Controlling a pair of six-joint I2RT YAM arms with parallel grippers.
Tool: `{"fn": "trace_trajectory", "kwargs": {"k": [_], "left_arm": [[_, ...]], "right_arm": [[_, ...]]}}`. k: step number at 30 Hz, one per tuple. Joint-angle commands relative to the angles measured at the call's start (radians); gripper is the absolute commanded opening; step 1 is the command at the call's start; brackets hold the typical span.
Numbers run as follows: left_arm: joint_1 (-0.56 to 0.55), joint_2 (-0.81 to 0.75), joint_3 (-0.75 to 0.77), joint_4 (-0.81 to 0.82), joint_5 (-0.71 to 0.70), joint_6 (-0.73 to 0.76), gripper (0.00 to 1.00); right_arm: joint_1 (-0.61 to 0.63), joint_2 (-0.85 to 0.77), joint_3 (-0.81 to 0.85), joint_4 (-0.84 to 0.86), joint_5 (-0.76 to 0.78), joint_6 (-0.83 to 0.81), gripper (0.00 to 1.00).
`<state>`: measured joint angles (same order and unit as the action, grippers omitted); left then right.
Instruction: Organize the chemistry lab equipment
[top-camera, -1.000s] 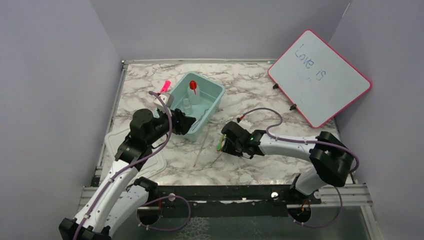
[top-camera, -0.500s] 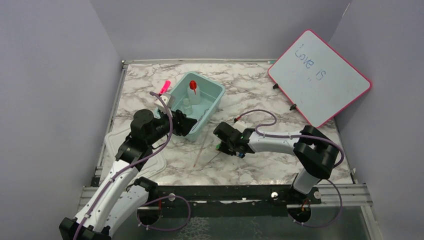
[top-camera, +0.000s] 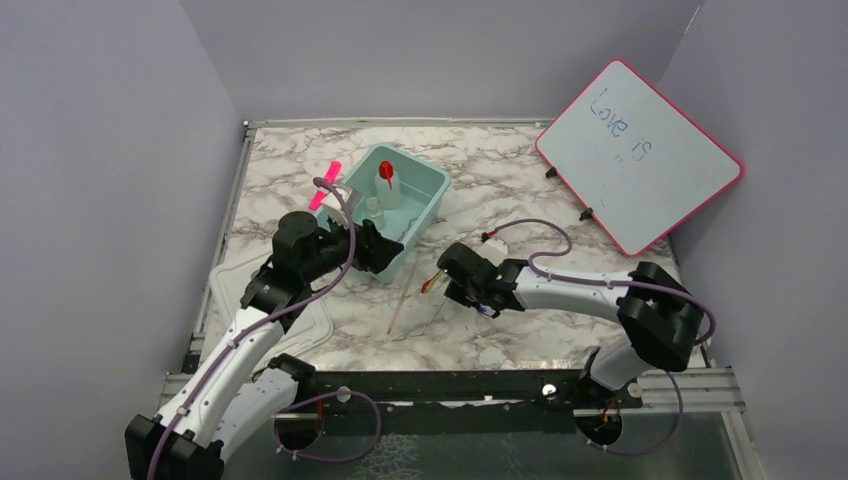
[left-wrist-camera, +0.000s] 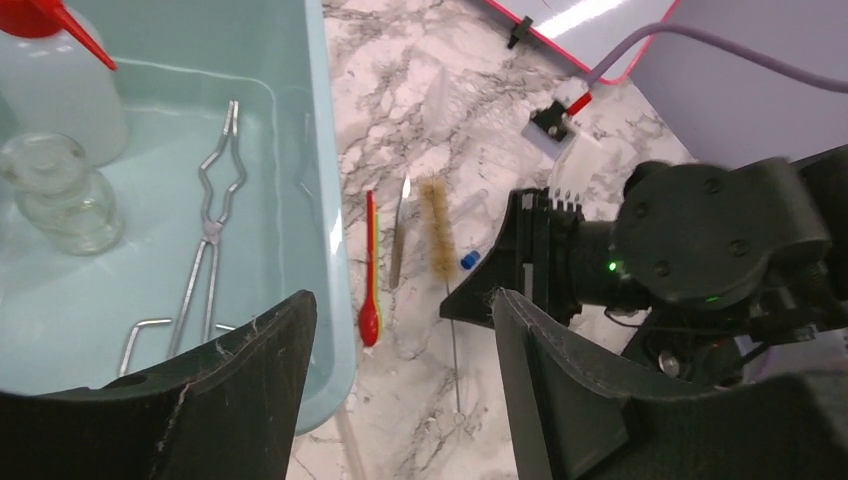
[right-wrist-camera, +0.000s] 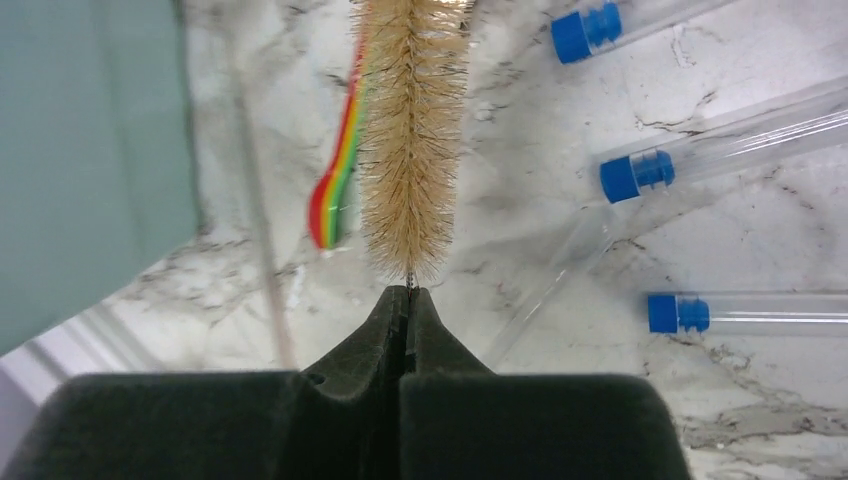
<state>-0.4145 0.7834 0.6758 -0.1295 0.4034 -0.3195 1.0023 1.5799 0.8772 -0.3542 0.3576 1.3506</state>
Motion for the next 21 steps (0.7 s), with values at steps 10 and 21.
{"fn": "trace_trajectory", "kwargs": {"k": [10, 21], "left_arm": [[-0.025, 0.135, -0.025, 0.182, 0.362, -0.19, 0.81], [-0.143, 0.202, -0.039, 0.332, 0.401, -0.361, 0.46]], "right_arm": [[0.007, -0.501, -0.125, 0.315, -0.037, -0.278, 0.01], [0.007, -0.563, -0.139, 0.444, -0.15, -0.305, 0.01]]}}
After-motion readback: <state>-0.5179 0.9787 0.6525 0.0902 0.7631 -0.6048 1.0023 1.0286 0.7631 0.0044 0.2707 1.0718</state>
